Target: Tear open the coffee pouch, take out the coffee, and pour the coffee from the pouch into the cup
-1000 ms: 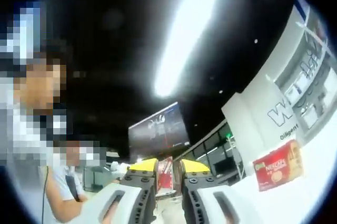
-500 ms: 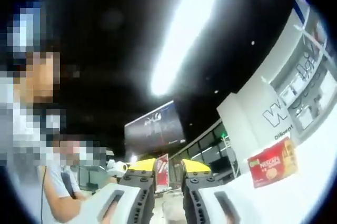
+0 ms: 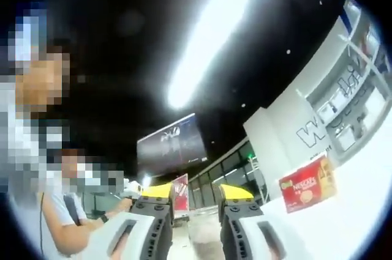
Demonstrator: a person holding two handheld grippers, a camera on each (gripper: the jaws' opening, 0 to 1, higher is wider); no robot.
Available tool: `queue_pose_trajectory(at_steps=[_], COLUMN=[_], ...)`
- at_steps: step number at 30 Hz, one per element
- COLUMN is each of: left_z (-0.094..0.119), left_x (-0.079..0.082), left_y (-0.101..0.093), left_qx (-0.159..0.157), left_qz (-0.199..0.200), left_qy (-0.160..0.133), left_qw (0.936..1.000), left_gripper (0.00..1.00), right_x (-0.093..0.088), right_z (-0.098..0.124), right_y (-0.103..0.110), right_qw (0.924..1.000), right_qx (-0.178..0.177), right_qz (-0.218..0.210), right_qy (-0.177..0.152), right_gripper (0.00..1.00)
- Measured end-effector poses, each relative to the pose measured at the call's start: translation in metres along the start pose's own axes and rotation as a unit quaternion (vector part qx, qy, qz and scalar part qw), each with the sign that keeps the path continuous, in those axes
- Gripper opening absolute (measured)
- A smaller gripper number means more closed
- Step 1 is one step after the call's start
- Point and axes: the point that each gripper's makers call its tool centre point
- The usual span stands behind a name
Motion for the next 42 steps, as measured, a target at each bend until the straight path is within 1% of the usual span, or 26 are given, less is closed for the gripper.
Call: queue_pose_trajectory(at_steps=[2,3,4,5,7,8,9,10,12,15,16,18,19,21,23,30,31,33,35,37,40,42], left_z=[0.000,0.000,-0.001,-0.002,-0.001,-0.002,-0.001,-0.001,0.001,0.007,0.008,0.007,0.007,0.006,0.006,0.002,0.001,0.000,0.001,0.004,0.005,0.007], left_x=[-0.006,-0.011,-0.019,-0.025,-0.038,-0.047,-0.049,-0.053,-0.058,-0.068,-0.071,-0.077,-0.082,-0.086,-0.093,-0.110,-0.113,-0.115,-0.117,-0.119,-0.119,-0.121], left_y=[0.009,0.015,0.026,0.032,0.046,0.049,0.051,0.057,0.067,0.082,0.086,0.089,0.092,0.095,0.099,0.108,0.108,0.108,0.111,0.105,0.102,0.101], left_qx=[0.004,0.011,0.027,0.033,0.049,0.048,0.049,0.057,0.074,0.114,0.122,0.128,0.136,0.144,0.158,0.177,0.175,0.174,0.181,0.181,0.178,0.179], left_qz=[0.016,0.024,0.032,0.037,0.052,0.070,0.075,0.087,0.088,0.078,0.074,0.072,0.070,0.063,0.052,0.042,0.045,0.046,0.036,0.036,0.043,0.047], left_qy=[0.008,0.016,0.028,0.033,0.053,0.066,0.069,0.076,0.083,0.109,0.118,0.129,0.141,0.149,0.168,0.209,0.214,0.218,0.223,0.222,0.214,0.214], left_qw=[0.9998,0.9995,0.9988,0.9982,0.9960,0.9942,0.9936,0.9917,0.9899,0.9844,0.9827,0.9806,0.9782,0.9762,0.9717,0.9609,0.9599,0.9593,0.9571,0.9574,0.9596,0.9591], left_gripper=[0.04,0.04,0.04,0.04,0.04,0.04,0.04,0.04,0.04,0.04,0.04,0.04,0.04,0.04,0.04,0.04,0.04,0.05,0.05,0.05,0.05,0.06], right_x=[-0.003,-0.004,-0.005,-0.006,-0.008,-0.009,-0.010,-0.010,-0.010,-0.010,-0.010,-0.008,-0.007,-0.007,-0.007,-0.006,-0.006,-0.006,-0.006,-0.006,-0.007,-0.007], right_z=[0.001,0.002,0.002,0.002,0.002,0.001,0.001,0.002,0.002,0.003,0.003,0.004,0.004,0.004,0.004,0.002,0.002,0.002,0.001,0.001,0.000,0.000], right_y=[-0.002,-0.002,-0.003,-0.003,-0.002,-0.001,0.000,0.001,0.002,0.001,0.001,0.001,0.001,0.001,0.001,0.005,0.006,0.006,0.007,0.007,0.009,0.008], right_qw=[1.0000,1.0000,1.0000,0.9999,0.9999,0.9999,0.9998,0.9998,0.9998,0.9997,0.9997,0.9997,0.9997,0.9996,0.9996,0.9995,0.9995,0.9995,0.9994,0.9994,0.9994,0.9994], right_qx=[-0.001,-0.002,-0.002,-0.002,-0.001,0.002,0.003,0.005,0.006,0.005,0.005,0.005,0.005,0.006,0.008,0.013,0.014,0.013,0.013,0.014,0.016,0.016], right_qz=[-0.005,-0.006,-0.009,-0.012,-0.014,-0.016,-0.018,-0.019,-0.021,-0.023,-0.024,-0.024,-0.025,-0.027,-0.028,-0.029,-0.029,-0.030,-0.031,-0.030,-0.031,-0.031], right_qy=[0.001,0.001,0.001,0.000,0.000,0.000,0.000,-0.001,-0.001,0.001,0.001,0.000,-0.001,-0.002,-0.001,0.002,0.002,0.002,0.001,0.002,0.003,0.003], right_gripper=[0.29,0.29,0.29,0.29,0.29,0.29,0.29,0.29,0.29,0.29,0.29,0.29,0.29,0.29,0.29,0.29,0.29,0.29,0.29,0.29,0.29,0.29])
Point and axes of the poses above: the point that each gripper's makers call its tool centre point, and the gripper's own axes: z roughly backward along the fingers, y roughly to its left, x roughly out of its top, and after that the axes turned 5 degrees about -x, right-handed
